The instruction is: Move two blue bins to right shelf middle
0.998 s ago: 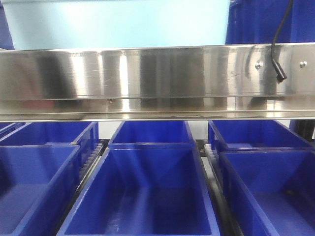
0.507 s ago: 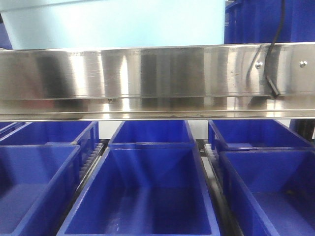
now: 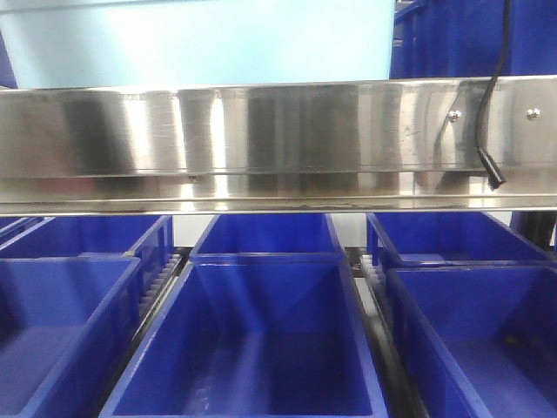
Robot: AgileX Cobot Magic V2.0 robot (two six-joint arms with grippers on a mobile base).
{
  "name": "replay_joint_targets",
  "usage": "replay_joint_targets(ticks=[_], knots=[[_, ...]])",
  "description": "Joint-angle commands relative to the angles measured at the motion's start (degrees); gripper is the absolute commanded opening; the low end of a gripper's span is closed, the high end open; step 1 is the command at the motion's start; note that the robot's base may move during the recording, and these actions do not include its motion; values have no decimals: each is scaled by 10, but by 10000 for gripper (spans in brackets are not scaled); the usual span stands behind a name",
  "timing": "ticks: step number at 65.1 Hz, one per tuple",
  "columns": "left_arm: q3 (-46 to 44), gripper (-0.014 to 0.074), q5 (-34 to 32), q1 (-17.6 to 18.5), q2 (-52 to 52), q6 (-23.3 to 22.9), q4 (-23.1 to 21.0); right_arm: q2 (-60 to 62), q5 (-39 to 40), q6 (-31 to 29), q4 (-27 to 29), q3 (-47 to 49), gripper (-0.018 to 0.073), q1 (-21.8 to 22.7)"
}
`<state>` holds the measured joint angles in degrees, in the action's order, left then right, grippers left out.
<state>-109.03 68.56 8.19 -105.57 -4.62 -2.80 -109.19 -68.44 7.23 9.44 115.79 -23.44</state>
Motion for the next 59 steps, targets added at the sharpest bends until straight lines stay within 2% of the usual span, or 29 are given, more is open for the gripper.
replay_joint_targets(ticks=[1,17,29,46,59], knots=[[4,-111,14,-2,-3,16,-18,-4,-15,-14,9,-10,-154,-2],[2,-111,14,-2,21,16,-21,23,-6,-14,2,-10,-154,-2],[-1,-111,-25,-2,64,15,-22,51,17,-14,-4,20,-154,-2],[-68,-111,-53,-2,116,14,-23,65,22,-14,-13,138,-154,-2],[-104,-111,-119,-2,138,14,-23,65,44,-14,-29,225,-154,-2]])
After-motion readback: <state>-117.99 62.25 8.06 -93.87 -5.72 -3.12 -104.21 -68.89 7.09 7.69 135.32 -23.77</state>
